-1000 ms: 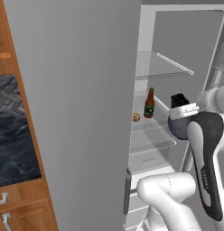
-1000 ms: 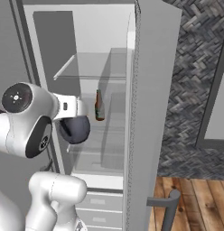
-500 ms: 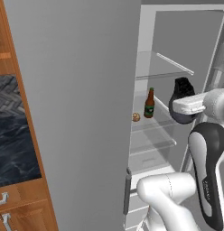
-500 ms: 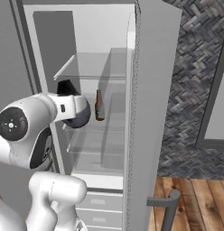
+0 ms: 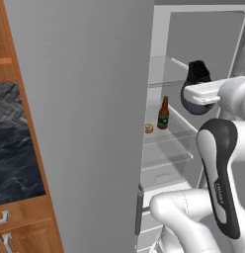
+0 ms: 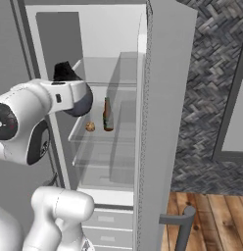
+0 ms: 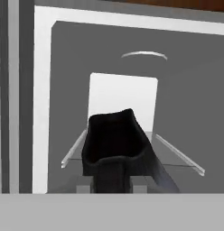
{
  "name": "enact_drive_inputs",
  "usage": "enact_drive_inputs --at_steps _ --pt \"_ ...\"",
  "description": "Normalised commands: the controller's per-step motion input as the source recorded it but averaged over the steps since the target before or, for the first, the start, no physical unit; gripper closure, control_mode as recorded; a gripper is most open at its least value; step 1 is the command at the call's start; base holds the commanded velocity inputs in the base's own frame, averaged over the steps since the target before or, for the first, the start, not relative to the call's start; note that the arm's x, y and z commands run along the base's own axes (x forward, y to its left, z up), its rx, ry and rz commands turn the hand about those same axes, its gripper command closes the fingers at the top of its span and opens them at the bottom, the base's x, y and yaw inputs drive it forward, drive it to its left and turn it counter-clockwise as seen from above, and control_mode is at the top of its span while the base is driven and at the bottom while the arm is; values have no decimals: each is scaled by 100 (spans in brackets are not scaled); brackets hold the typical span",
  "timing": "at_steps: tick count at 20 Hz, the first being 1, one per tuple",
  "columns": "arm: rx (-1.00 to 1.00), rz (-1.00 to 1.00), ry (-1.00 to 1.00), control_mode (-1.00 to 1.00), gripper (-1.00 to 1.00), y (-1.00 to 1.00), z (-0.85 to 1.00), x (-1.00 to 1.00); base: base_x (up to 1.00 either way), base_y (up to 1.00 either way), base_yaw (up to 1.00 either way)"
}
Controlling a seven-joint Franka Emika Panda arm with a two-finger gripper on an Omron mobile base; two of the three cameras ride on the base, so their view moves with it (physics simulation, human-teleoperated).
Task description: Move the apricot and beer from the top shelf to the second highest shelf to make space. Then, place the pitcher from the counter on the cleared top shelf.
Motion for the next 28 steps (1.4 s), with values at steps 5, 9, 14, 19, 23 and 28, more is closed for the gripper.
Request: enact_drive_inputs --at_steps 5,9,14,19,23,28 --pt "6 0 0 -100 100 0 82 4 0 0 0" --pt "9 0 -2 -100 100 -2 20 13 0 0 0" --pt "9 0 -4 -100 100 -24 -5 38 0 0 0" --pt "8 0 -9 -100 100 -25 -12 46 0 0 0" --pt "5 0 -4 -100 100 -7 -3 61 0 0 0" --pt "2 0 0 -100 100 0 0 75 0 0 0"
